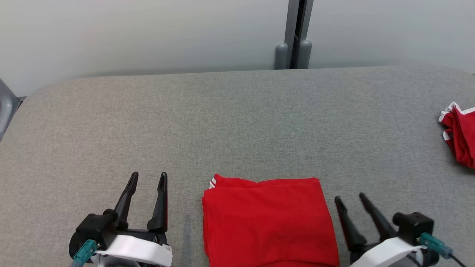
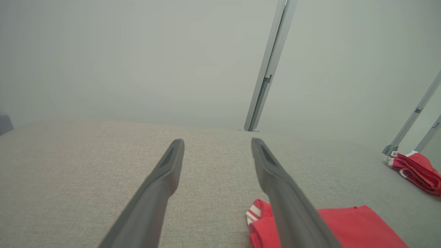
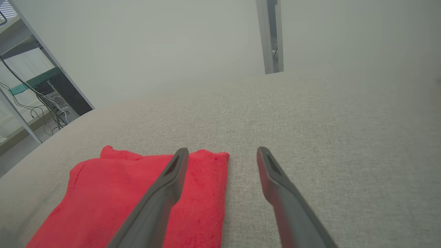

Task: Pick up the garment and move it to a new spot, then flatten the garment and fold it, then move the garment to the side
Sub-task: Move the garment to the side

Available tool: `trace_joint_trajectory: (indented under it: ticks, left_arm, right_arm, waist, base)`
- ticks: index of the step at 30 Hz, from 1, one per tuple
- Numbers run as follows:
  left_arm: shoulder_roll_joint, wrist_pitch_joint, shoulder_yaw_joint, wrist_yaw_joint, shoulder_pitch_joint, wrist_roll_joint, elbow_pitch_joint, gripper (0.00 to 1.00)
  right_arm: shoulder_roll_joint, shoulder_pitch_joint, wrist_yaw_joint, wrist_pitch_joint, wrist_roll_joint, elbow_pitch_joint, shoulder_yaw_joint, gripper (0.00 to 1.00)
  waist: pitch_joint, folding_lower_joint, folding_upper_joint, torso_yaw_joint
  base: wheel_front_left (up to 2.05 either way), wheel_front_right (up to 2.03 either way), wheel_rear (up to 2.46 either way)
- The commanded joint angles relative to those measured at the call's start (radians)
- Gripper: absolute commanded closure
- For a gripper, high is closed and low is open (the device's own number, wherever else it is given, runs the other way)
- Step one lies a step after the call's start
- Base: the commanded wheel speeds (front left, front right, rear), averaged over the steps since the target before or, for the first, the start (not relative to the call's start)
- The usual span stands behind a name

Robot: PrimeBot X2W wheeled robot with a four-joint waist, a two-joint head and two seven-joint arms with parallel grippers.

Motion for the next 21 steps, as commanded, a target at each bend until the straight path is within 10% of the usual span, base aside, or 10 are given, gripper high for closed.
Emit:
trace_joint_trajectory:
  ticks: [1, 21]
  left_arm:
    - [0.004, -0.004, 0.000, -0.001, -0.018, -0.005, 0.000, 0.00]
    - [0.004, -0.004, -0.021, -0.010, -0.049, 0.017, 0.011, 0.00]
  right_arm:
    - [-0.013, 0.002, 0.000, 0.013, 0.023, 0.016, 0.023, 0.00]
    - [-0.025, -0.097, 0.000, 0.085, 0.252, 0.248, 0.203, 0.00]
  waist:
    - [0.009, 0.0000, -0.0001, 0.005]
    - [0.053, 0.0000, -0.0001, 0.066]
  base:
    - [0.00, 0.00, 0.00]
    - [0.00, 0.00, 0.00]
